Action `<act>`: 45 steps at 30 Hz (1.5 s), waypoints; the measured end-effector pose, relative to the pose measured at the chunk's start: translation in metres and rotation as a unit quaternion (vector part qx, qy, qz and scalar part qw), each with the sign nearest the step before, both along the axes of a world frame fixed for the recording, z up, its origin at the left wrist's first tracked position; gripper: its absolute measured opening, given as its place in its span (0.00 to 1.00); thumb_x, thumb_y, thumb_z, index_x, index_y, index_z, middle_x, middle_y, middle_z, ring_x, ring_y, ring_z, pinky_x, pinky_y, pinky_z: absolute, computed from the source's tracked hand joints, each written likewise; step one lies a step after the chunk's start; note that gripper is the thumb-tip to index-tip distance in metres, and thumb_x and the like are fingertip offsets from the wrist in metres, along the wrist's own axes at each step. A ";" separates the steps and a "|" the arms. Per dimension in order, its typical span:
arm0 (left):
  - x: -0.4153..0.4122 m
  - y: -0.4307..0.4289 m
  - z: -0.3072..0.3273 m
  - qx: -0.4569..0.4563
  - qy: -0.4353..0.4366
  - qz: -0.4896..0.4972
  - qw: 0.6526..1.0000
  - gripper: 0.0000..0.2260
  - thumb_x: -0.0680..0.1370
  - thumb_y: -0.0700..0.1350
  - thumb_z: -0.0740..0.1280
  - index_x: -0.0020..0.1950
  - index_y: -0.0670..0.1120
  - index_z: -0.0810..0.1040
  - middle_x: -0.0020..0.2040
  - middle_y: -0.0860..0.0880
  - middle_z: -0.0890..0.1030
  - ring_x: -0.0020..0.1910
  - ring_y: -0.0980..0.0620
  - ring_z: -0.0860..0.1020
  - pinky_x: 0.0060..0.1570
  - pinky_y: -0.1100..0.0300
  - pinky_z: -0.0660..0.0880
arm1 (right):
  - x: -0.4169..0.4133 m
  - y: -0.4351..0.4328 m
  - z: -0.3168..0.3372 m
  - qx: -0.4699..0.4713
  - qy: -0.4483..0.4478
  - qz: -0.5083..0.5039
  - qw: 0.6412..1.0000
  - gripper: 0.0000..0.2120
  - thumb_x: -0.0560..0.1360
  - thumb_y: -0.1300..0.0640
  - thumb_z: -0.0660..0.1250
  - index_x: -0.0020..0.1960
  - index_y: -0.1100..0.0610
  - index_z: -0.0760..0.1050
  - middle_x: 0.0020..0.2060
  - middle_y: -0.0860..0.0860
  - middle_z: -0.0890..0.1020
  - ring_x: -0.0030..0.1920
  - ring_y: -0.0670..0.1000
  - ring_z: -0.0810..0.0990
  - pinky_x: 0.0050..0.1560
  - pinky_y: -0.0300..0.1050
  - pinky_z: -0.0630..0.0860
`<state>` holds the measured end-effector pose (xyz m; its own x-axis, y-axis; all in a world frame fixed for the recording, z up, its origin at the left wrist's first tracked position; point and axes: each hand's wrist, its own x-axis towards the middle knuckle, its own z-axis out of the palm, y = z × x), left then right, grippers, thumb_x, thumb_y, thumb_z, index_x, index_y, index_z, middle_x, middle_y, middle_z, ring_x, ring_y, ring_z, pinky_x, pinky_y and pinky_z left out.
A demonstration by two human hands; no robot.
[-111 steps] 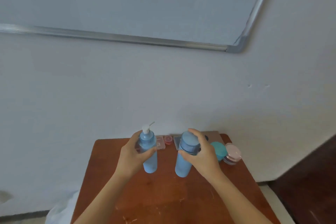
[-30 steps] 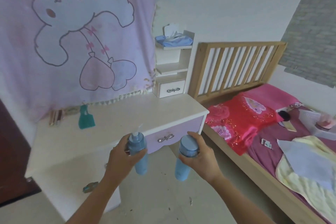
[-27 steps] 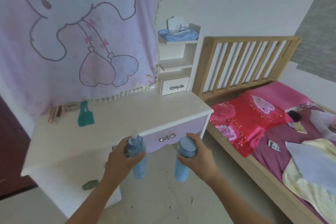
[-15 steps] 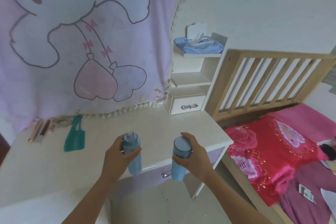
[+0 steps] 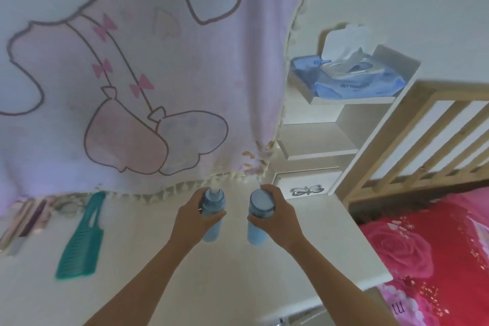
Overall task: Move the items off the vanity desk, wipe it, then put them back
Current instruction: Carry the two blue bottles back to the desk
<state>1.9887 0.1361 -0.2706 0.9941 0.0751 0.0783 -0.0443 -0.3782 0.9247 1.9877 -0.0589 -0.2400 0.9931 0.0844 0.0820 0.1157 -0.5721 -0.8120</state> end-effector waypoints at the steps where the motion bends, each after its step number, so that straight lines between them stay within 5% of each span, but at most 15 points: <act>1: 0.013 -0.004 -0.002 0.000 0.006 0.002 1.000 0.22 0.65 0.51 0.74 0.56 0.50 0.73 0.42 0.54 0.76 0.38 0.59 0.73 0.36 0.73 0.68 | 0.017 0.001 -0.003 -0.004 -0.003 0.007 1.000 0.28 0.65 0.60 0.76 0.56 0.46 0.63 0.50 0.44 0.73 0.49 0.47 0.74 0.42 0.23 0.68; 6: 0.079 -0.019 -0.012 -0.003 0.026 0.015 1.000 0.21 0.67 0.37 0.74 0.55 0.51 0.70 0.44 0.56 0.76 0.42 0.53 0.75 0.39 0.67 0.69 | 0.097 0.003 -0.017 -0.042 -0.025 0.036 0.998 0.31 0.64 0.56 0.76 0.62 0.53 0.67 0.56 0.48 0.75 0.54 0.49 0.73 0.49 0.34 0.66; 9: 0.110 -0.025 -0.016 -0.002 0.028 0.023 0.999 0.22 0.68 0.36 0.73 0.54 0.52 0.69 0.44 0.58 0.75 0.42 0.58 0.74 0.41 0.65 0.68 | 0.137 0.001 -0.023 -0.010 -0.033 0.036 0.999 0.30 0.64 0.60 0.76 0.62 0.56 0.69 0.56 0.47 0.74 0.57 0.50 0.74 0.54 0.36 0.69; 14: 0.142 -0.035 -0.022 -0.012 0.059 0.034 0.998 0.22 0.67 0.37 0.74 0.53 0.52 0.68 0.45 0.54 0.75 0.44 0.54 0.73 0.44 0.64 0.69 | 0.176 -0.001 -0.041 -0.035 -0.042 0.041 0.998 0.26 0.63 0.61 0.76 0.58 0.58 0.71 0.54 0.52 0.77 0.54 0.53 0.76 0.49 0.29 0.67; 18: 0.154 -0.043 -0.024 -0.018 0.084 0.040 0.995 0.23 0.60 0.46 0.70 0.53 0.53 0.68 0.45 0.55 0.75 0.44 0.54 0.73 0.42 0.65 0.69 | 0.188 -0.007 -0.046 -0.034 -0.039 0.038 0.998 0.28 0.63 0.61 0.76 0.60 0.58 0.71 0.55 0.53 0.78 0.54 0.53 0.76 0.49 0.32 0.67; 26: 0.171 -0.054 -0.030 -0.001 0.100 0.051 0.994 0.23 0.67 0.36 0.74 0.59 0.42 0.71 0.50 0.51 0.75 0.48 0.52 0.73 0.45 0.66 0.66 | 0.198 -0.012 -0.055 -0.072 -0.076 0.047 0.993 0.30 0.65 0.61 0.76 0.63 0.62 0.68 0.60 0.59 0.74 0.59 0.59 0.74 0.54 0.37 0.68; 30: 0.170 -0.056 -0.034 0.008 0.109 0.073 0.991 0.14 0.68 0.36 0.73 0.48 0.47 0.72 0.42 0.51 0.75 0.44 0.51 0.72 0.43 0.66 0.65 | 0.196 -0.010 -0.056 -0.125 -0.125 0.054 0.983 0.36 0.64 0.62 0.76 0.67 0.59 0.62 0.61 0.62 0.72 0.60 0.62 0.73 0.55 0.46 0.74; 32: 0.169 -0.057 -0.033 0.014 0.111 0.082 0.990 0.14 0.68 0.36 0.73 0.44 0.48 0.70 0.38 0.54 0.72 0.41 0.53 0.71 0.41 0.66 0.65 | 0.192 -0.009 -0.057 -0.195 -0.164 0.056 0.965 0.39 0.59 0.60 0.79 0.63 0.57 0.61 0.57 0.63 0.76 0.55 0.64 0.77 0.46 0.52 0.80; 34: 0.167 -0.057 -0.034 0.020 0.105 0.083 0.991 0.15 0.68 0.37 0.73 0.47 0.48 0.70 0.40 0.53 0.73 0.42 0.53 0.72 0.40 0.69 0.65 | 0.185 -0.008 -0.056 -0.273 -0.188 0.044 0.942 0.42 0.53 0.58 0.82 0.61 0.59 0.64 0.56 0.64 0.77 0.50 0.65 0.80 0.37 0.49 0.80; 37: 0.163 -0.056 -0.036 0.035 0.106 0.081 0.991 0.16 0.68 0.37 0.73 0.51 0.47 0.71 0.46 0.51 0.76 0.47 0.51 0.75 0.42 0.71 0.68 | 0.174 -0.009 -0.057 -0.324 -0.216 0.036 0.920 0.45 0.51 0.56 0.82 0.63 0.58 0.65 0.60 0.64 0.74 0.53 0.64 0.79 0.41 0.48 0.80; 41: 0.159 -0.058 -0.036 0.094 0.093 0.081 0.988 0.25 0.66 0.40 0.75 0.59 0.41 0.71 0.56 0.43 0.75 0.56 0.44 0.73 0.56 0.51 0.71 | 0.155 -0.013 -0.065 -0.350 -0.256 0.032 0.900 0.45 0.52 0.57 0.81 0.64 0.58 0.65 0.61 0.62 0.67 0.56 0.64 0.78 0.46 0.51 0.79; 45: 0.137 -0.061 -0.027 0.149 0.097 0.075 0.981 0.28 0.71 0.42 0.71 0.67 0.40 0.64 0.63 0.42 0.71 0.63 0.44 0.68 0.62 0.56 0.65 | 0.138 -0.015 -0.075 -0.362 -0.281 0.052 0.887 0.41 0.54 0.60 0.79 0.63 0.59 0.65 0.63 0.64 0.64 0.61 0.67 0.71 0.50 0.57 0.77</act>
<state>2.1255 0.0748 -0.2974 0.9720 0.2239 -0.0714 0.1989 -0.6215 0.7577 2.1262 -0.0740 -0.3155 0.7960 0.4055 0.4495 0.4684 -0.8829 -0.0330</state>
